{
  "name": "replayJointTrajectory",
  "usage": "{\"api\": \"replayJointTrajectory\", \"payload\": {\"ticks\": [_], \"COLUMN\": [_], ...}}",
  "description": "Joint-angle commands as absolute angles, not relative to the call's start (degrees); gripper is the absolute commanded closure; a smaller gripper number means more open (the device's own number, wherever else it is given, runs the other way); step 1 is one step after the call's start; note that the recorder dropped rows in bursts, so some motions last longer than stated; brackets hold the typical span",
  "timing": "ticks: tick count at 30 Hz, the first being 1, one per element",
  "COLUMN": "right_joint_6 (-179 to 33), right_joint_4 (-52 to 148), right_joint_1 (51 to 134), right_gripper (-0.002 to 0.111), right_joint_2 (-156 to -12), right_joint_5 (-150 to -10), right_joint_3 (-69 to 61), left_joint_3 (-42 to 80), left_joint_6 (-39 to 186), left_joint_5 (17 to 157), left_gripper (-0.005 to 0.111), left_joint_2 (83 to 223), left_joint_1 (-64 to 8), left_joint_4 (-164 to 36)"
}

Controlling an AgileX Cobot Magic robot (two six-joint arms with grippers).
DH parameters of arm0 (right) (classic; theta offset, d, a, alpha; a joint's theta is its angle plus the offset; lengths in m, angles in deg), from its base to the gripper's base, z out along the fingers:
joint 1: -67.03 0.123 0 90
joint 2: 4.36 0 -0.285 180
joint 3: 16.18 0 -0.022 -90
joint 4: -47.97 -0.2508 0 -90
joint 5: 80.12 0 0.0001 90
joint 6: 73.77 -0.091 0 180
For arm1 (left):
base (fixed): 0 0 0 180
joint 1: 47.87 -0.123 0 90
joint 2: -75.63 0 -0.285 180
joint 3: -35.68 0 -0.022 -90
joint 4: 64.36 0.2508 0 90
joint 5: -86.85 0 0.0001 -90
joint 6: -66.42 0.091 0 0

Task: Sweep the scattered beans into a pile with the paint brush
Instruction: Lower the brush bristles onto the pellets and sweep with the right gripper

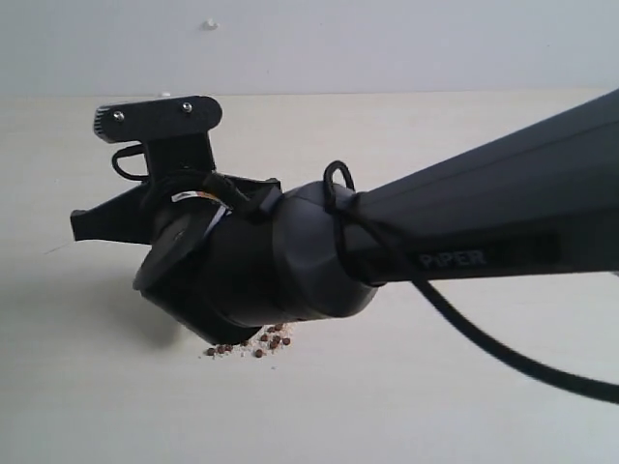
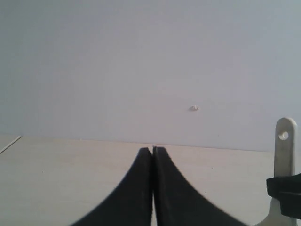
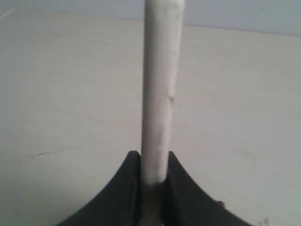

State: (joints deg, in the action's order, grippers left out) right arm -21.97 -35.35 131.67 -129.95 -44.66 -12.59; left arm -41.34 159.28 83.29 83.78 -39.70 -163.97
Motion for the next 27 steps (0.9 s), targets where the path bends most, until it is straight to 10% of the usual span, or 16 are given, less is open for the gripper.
{"api": "replayJointTrajectory", "payload": {"ticks": [1, 27], "right_joint_6": [-20.25, -33.29], "right_joint_4": [-32.69, -1.53], "right_joint_1": [131.62, 131.62], "right_gripper": [0.108, 0.108], "right_joint_2": [-126.91, -119.43], "right_joint_5": [-51.77, -66.4], "right_joint_3": [-12.28, 2.76], "left_joint_3": [-41.54, -41.54], "left_joint_6": [159.35, 159.35], "left_joint_5": [83.59, 83.59], "left_gripper": [0.107, 0.107], "left_joint_2": [83.41, 83.41], "left_joint_1": [-39.85, -39.85], "left_joint_4": [-164.31, -164.31]}}
